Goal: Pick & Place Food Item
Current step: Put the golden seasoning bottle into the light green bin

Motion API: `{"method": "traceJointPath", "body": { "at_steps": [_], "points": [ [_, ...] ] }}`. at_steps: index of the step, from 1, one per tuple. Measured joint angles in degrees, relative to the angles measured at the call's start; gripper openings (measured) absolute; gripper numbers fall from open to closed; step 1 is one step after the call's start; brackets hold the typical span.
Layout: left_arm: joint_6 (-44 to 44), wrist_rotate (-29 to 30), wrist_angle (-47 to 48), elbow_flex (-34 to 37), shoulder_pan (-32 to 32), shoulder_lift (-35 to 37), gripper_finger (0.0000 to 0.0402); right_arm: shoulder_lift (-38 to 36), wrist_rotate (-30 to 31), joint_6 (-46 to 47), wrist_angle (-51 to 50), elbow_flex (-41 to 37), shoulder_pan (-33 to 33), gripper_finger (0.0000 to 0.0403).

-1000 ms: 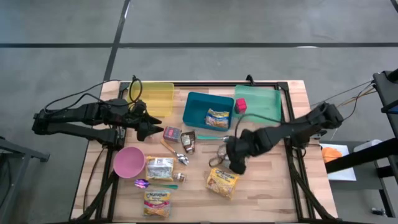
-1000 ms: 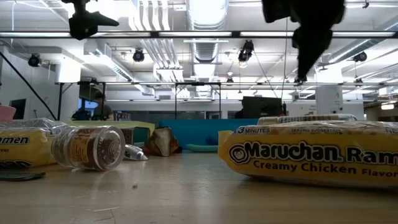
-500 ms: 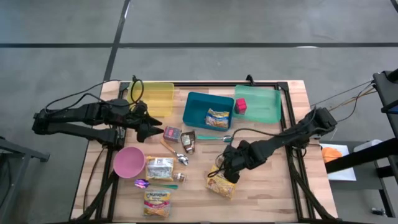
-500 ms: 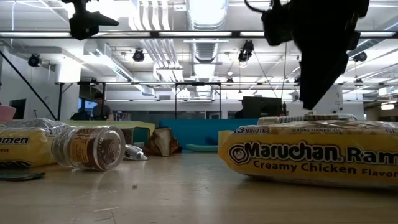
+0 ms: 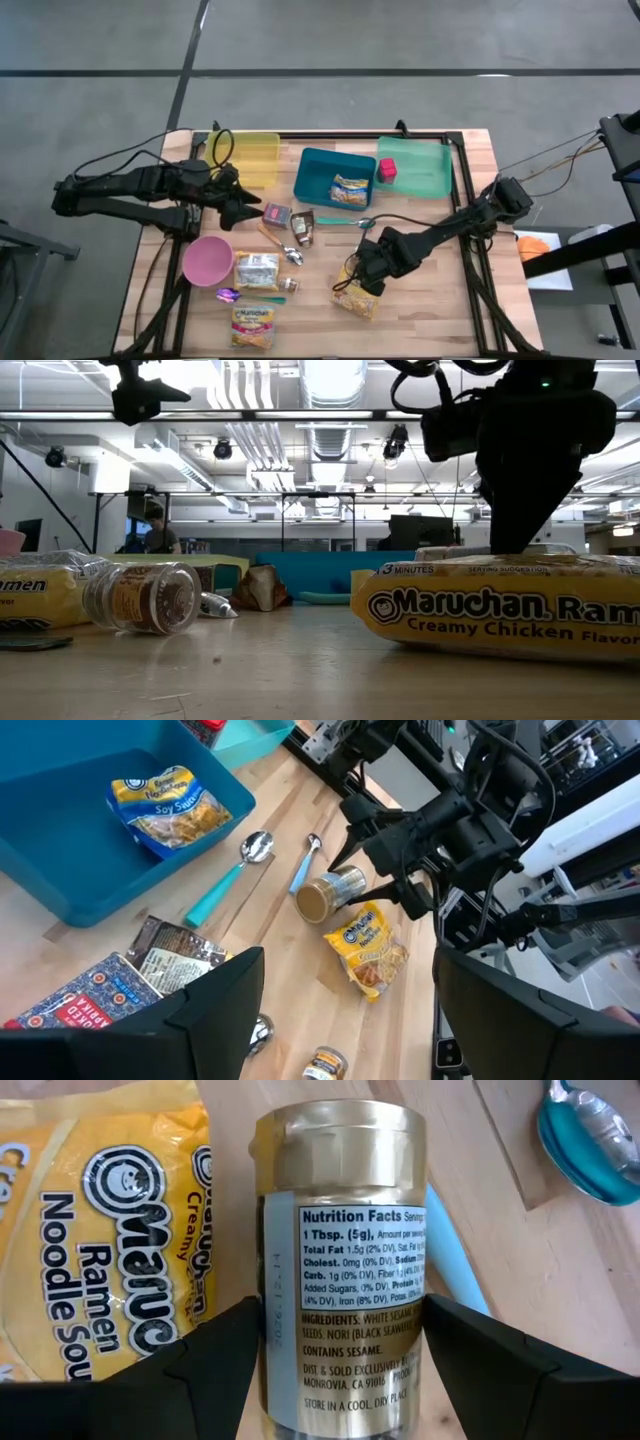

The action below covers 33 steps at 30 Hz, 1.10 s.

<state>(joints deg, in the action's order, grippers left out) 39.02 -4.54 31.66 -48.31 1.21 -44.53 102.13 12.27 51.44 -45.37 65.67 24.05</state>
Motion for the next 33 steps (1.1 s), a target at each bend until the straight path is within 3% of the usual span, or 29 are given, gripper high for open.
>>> {"method": "traceJointPath", "body": {
  "at_steps": [16,33],
  "points": [
    [-0.22,-0.02,0.06,0.0,-0.02,0.02,0.0297,-0.02,-2.58,1.0,4.29,-4.21,-0.3,0.027],
    [-0.2,-0.15,0.96,0.0,-0.02,0.02,0.0297,0.59,-0.91,-1.42,3.7,0.89,-0.39,0.027]
  ]
}}
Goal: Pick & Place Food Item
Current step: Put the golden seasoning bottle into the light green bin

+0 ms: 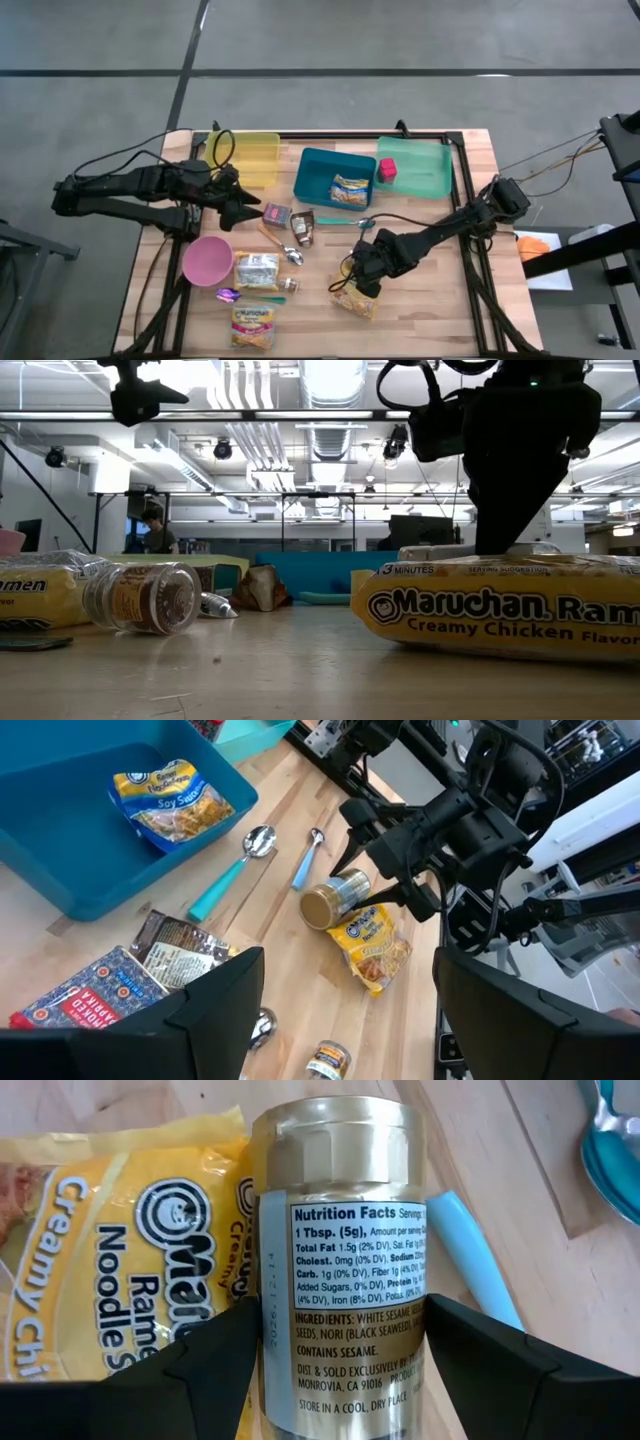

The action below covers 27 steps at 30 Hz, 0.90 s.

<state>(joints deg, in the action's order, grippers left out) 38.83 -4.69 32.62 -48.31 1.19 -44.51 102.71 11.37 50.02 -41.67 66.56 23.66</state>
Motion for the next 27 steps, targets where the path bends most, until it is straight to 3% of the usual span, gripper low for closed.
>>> {"method": "traceJointPath", "body": {
  "at_steps": [23,27],
  "points": [
    [0.0,-0.46,0.72,0.0,0.01,0.0,0.0296,-0.12,-0.9,7.01,-0.11,0.25,-0.09,0.027],
    [0.02,-0.48,0.72,0.0,0.0,0.0,0.0296,-0.13,-1.41,7.2,-0.09,0.25,-0.09,0.029]
  ]
}}
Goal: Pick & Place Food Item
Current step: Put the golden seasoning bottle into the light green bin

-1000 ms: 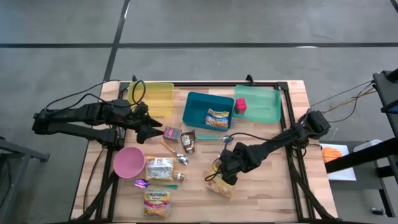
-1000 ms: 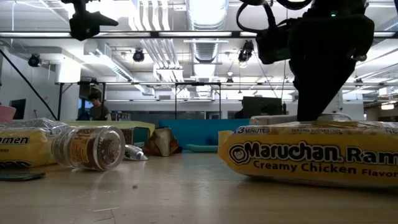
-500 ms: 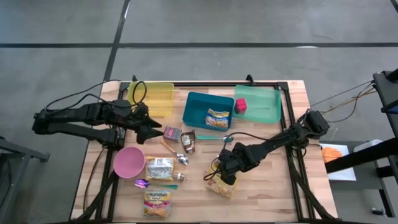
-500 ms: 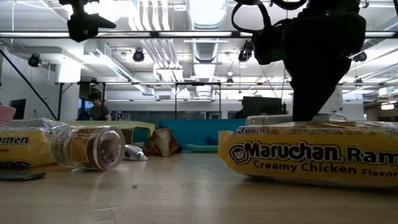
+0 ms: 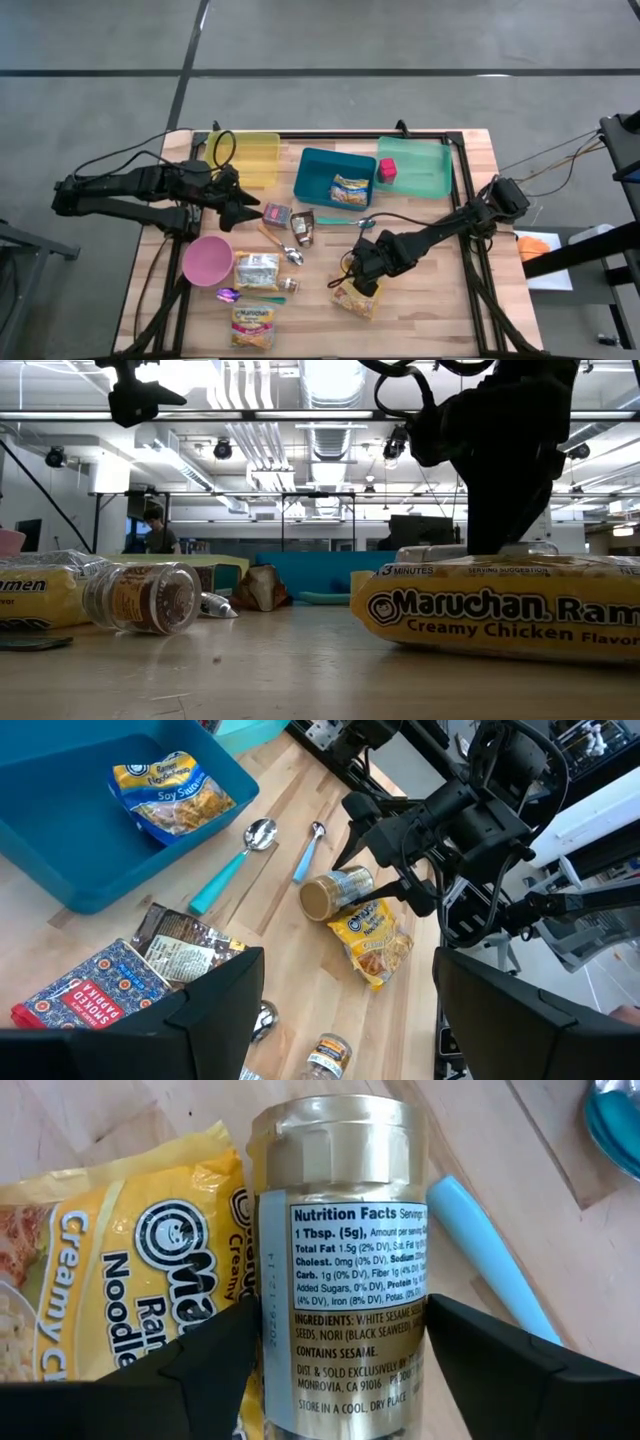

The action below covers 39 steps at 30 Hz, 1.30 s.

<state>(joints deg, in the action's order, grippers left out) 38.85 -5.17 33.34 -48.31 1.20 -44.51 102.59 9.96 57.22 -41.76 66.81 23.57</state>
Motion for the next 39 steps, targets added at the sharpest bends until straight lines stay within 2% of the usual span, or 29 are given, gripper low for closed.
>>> {"method": "traceJointPath", "body": {
  "at_steps": [6,8,25,33,39],
  "points": [
    [0.02,-0.02,-0.02,0.0,0.01,0.0,0.0296,-0.02,-1.63,-1.08,-0.04,0.0,0.09,0.0377],
    [0.02,-0.02,-0.03,0.0,0.0,0.0,0.0296,-0.08,-1.64,-0.87,-0.12,0.0,0.07,0.0393],
    [0.02,-0.47,-0.02,0.0,0.01,0.0,0.0296,-0.2,-2.6,2.45,-6.42,2.54,0.04,0.0382],
    [0.01,-0.48,-0.02,0.0,0.0,0.0,0.0296,-0.2,1.91,6.48,-5.74,0.37,-0.11,0.0382],
    [0.0,-0.64,-0.04,0.0,0.01,0.0,0.0296,-0.2,2.05,7.19,-5.57,-2.31,-1.0,0.0382]
  ]
}}
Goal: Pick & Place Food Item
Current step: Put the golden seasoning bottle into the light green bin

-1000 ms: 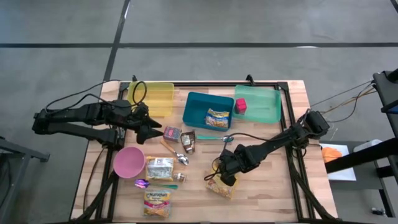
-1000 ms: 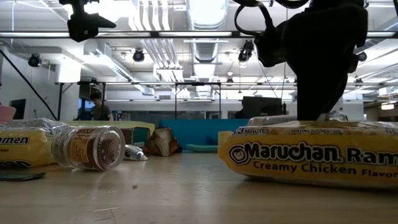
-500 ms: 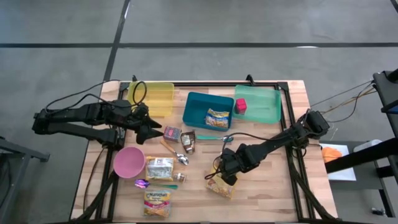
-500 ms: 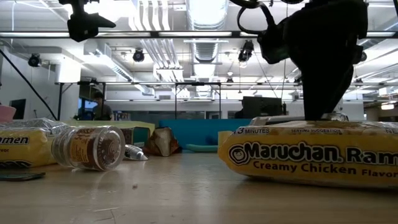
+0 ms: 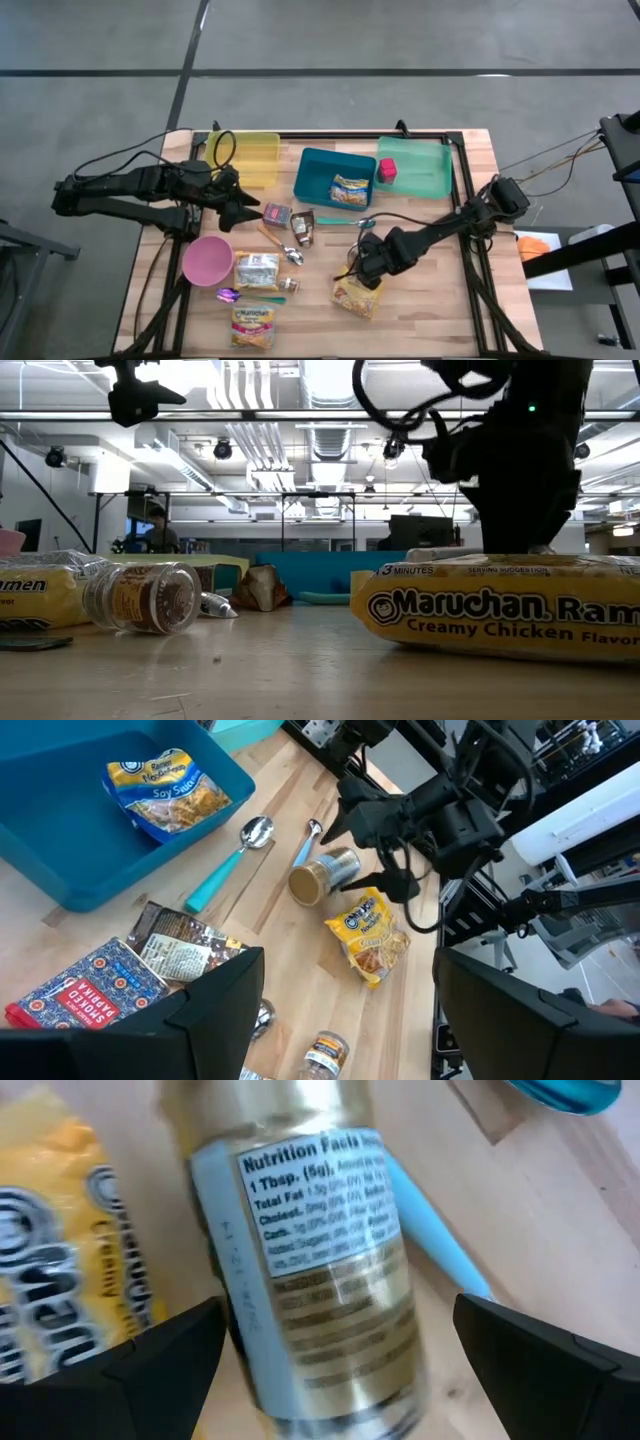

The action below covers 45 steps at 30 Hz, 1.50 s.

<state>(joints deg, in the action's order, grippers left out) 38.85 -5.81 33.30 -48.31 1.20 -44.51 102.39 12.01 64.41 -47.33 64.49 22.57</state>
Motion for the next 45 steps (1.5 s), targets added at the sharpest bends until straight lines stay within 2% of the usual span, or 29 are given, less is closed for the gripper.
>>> {"method": "traceJointPath", "body": {
  "at_steps": [28,31,36,45],
  "points": [
    [-0.02,-0.02,0.0,0.0,-0.01,0.02,0.0296,0.0,0.01,-18.14,4.75,-4.92,-1.64,0.0379],
    [-0.01,-0.02,-0.02,0.0,-0.01,0.02,0.0296,0.0,0.18,-19.84,5.0,-5.2,-1.62,0.0355],
    [0.0,-0.02,-0.03,0.0,-0.01,0.02,0.0296,0.0,0.18,-22.58,5.89,-4.77,-1.6,0.0277],
    [0.0,-0.02,-0.02,0.0,0.0,0.02,0.0297,0.02,0.14,-22.62,5.98,-3.72,-1.47,0.0276]
  ]
}}
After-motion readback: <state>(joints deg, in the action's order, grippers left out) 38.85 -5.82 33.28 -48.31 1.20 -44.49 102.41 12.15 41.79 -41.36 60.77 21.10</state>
